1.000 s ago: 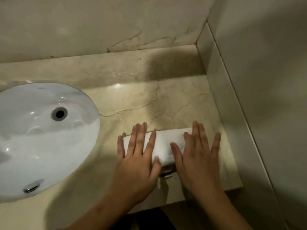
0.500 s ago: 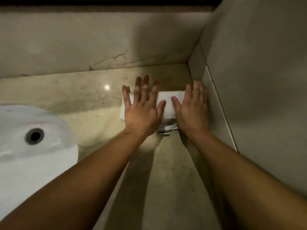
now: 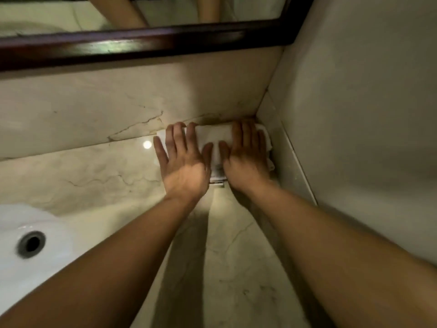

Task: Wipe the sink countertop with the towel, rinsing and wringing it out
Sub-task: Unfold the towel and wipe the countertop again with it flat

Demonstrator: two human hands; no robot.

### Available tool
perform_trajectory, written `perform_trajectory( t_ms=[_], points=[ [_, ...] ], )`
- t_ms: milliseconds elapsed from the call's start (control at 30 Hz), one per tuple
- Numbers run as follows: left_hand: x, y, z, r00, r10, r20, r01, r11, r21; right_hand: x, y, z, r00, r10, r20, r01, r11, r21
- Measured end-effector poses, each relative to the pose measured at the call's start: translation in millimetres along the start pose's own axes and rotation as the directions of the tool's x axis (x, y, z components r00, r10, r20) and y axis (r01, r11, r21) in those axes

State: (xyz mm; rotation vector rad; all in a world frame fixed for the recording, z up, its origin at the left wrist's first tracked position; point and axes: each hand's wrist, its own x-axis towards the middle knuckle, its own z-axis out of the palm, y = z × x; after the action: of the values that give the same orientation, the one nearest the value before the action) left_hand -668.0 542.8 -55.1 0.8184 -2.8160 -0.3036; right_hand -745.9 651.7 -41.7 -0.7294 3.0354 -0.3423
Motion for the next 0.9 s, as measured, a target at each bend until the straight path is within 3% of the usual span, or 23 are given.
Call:
perform_trajectory(
  t_ms=[233,433,600,900],
  points=[
    [4.6,8.9,-9.3,0.995,-0.065,0.078,0.065,0.998,-0.003,12.7,4.1,-3.9,0.997,-0.036,0.069,0.031,0.997,0.074],
    [-22.5,6.4,-29.5,0.968,-0.012,0.250,0.012,1.000,0.003,-26.8,6.1,-25.7,0.984,0.003,0.177,0.004,0.999,-0.041],
    [-89.2,9.5,-36.8,0.973,0.053,0.226,-0.054,0.999,-0.002,-99.4,19.9,-31.5,0.993,-0.028,0.115,0.029,1.000,-0.006],
    [-258.5,19.6,-61.5,0.959,0.099,0.267,-0.071,0.991,-0.114,-276.8,46.6,-55.5,0.990,0.020,0.142,-0.023,1.000,0.016]
  ],
)
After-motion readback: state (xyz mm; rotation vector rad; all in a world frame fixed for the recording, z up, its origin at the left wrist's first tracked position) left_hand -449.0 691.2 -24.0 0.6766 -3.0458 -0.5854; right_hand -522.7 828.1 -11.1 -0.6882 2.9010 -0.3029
